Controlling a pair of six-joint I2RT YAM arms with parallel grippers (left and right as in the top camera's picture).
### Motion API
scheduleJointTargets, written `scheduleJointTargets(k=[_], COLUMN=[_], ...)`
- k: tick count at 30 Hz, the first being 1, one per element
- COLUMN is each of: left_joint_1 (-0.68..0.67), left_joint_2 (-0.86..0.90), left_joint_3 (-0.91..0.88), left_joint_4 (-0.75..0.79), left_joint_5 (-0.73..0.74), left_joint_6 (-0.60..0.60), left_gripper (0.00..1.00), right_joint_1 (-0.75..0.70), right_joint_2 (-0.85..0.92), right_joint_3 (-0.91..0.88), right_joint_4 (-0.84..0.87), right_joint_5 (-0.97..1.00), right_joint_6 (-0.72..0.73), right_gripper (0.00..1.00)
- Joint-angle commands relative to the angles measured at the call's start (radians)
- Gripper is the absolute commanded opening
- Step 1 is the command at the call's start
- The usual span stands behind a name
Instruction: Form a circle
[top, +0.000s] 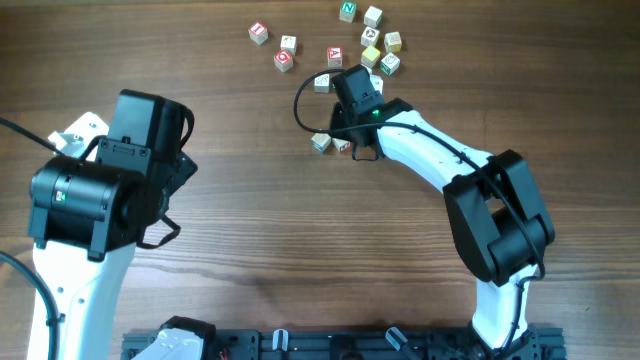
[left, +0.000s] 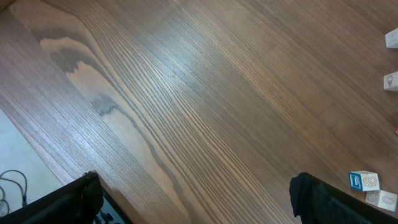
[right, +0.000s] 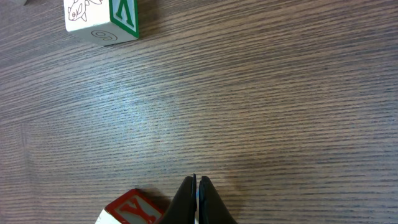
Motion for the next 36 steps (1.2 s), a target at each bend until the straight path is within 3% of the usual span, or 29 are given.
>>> scheduleJointTargets(k=[1, 36], left_joint_1=[0.008, 0.008], left_joint_2=[-0.006, -0.006], left_joint_3=[0.003, 0.003], left_joint_4=[0.000, 0.000], left_joint_5=[-0.003, -0.003], left_joint_6=[0.002, 0.002], left_gripper=[1.00, 1.00], right_joint_1=[-0.004, -0.001], right_joint_2=[0.009, 0.009], right_joint_3=[0.026, 0.026], right_joint_4=[0.003, 0.003], right_joint_5=[-0.003, -0.037], right_joint_6=[0.004, -0.006], right_gripper=[0.04, 0.05])
